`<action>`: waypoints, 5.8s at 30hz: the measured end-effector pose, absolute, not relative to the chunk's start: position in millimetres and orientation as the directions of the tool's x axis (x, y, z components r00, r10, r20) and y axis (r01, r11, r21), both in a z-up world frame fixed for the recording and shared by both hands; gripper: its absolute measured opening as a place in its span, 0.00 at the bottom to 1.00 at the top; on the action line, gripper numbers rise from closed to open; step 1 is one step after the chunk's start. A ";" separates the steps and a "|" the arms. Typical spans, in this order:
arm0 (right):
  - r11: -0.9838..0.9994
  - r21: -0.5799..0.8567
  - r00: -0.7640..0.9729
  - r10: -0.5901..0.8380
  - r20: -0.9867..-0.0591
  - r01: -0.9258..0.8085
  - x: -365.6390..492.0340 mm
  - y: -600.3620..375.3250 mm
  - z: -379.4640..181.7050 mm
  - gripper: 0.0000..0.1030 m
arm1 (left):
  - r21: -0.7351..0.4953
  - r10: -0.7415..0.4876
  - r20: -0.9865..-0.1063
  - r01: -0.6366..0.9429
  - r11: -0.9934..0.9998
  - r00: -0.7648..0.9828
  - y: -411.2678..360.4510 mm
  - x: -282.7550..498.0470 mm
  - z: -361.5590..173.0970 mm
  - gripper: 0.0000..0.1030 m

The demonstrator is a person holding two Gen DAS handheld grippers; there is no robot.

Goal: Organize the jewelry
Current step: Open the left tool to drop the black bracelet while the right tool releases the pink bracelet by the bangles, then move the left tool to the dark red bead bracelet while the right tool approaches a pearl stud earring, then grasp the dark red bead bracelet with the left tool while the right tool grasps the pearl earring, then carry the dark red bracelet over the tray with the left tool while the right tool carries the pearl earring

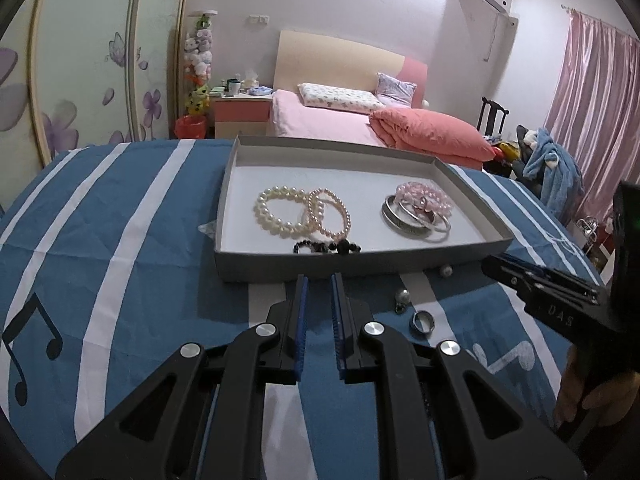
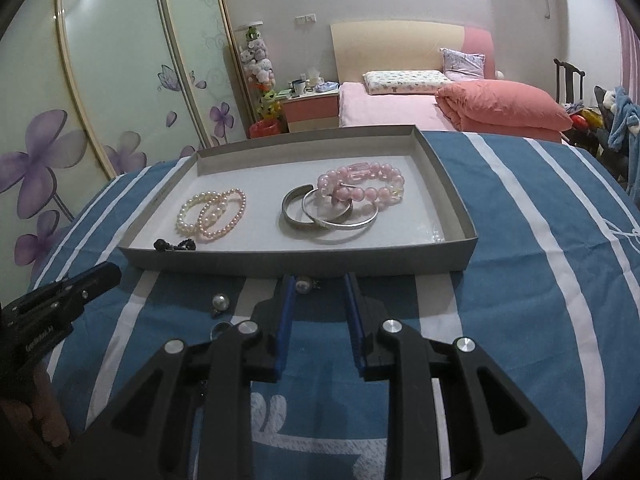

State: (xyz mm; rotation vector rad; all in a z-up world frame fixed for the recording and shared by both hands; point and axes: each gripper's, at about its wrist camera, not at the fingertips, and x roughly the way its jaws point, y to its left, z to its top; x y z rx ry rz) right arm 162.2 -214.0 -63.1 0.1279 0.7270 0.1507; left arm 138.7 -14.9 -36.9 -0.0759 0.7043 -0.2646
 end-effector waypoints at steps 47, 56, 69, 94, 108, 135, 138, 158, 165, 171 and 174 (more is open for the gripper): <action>0.991 0.120 0.621 0.126 -0.774 -0.051 170.4 -221.9 -87.4 0.16 | -0.028 -0.397 -0.726 0.553 0.832 0.561 -82.8 103.0 -54.9 0.45; 0.991 0.126 0.621 0.131 -0.773 -0.052 169.9 -222.5 -87.7 0.16 | 0.031 -0.317 -0.783 0.544 0.839 0.534 -92.3 107.5 -69.9 0.30; 0.990 0.126 0.620 0.133 -0.773 -0.055 169.8 -222.3 -87.6 0.16 | -0.050 -0.276 -0.770 0.377 0.925 0.575 -42.5 126.1 -64.8 0.15; 0.980 0.158 0.747 0.194 -0.636 -0.120 127.0 -213.5 -45.8 0.16 | -0.121 -0.306 -0.650 0.304 0.945 0.695 -17.5 103.2 -30.3 0.14; 0.979 0.098 0.881 0.203 -0.428 -0.178 86.1 -192.1 2.6 0.16 | -0.067 -0.249 -0.516 0.251 0.966 0.820 -21.0 79.3 2.7 0.14; 0.996 0.024 0.972 0.087 -0.219 -0.084 66.3 -193.2 27.7 0.16 | 0.018 -0.122 -0.364 0.138 0.990 0.923 -38.2 71.5 25.7 0.14; 0.996 0.024 0.975 0.083 -0.208 -0.080 75.0 -193.6 33.6 0.16 | 0.007 -0.140 -0.368 0.153 0.988 0.919 -39.4 81.9 29.1 0.14; 0.989 0.138 0.927 0.099 -0.361 -0.052 213.9 -208.9 15.5 0.16 | -0.089 -0.207 -0.484 0.188 0.978 0.850 -47.2 193.7 11.9 0.14; 0.982 0.179 0.892 0.127 -0.434 -0.053 244.5 -211.6 -5.0 0.16 | -0.103 -0.217 -0.520 0.192 0.976 0.826 -46.1 213.6 3.9 0.14; 0.975 0.215 0.866 0.151 -0.476 -0.052 255.5 -215.5 -15.7 0.25 | -0.129 -0.239 -0.557 0.201 0.971 0.796 -42.2 226.7 -2.3 0.16; 0.974 0.224 0.864 0.150 -0.480 -0.044 255.7 -218.8 -18.3 0.30 | -0.134 -0.243 -0.558 0.203 0.970 0.793 -40.9 227.0 -2.1 0.17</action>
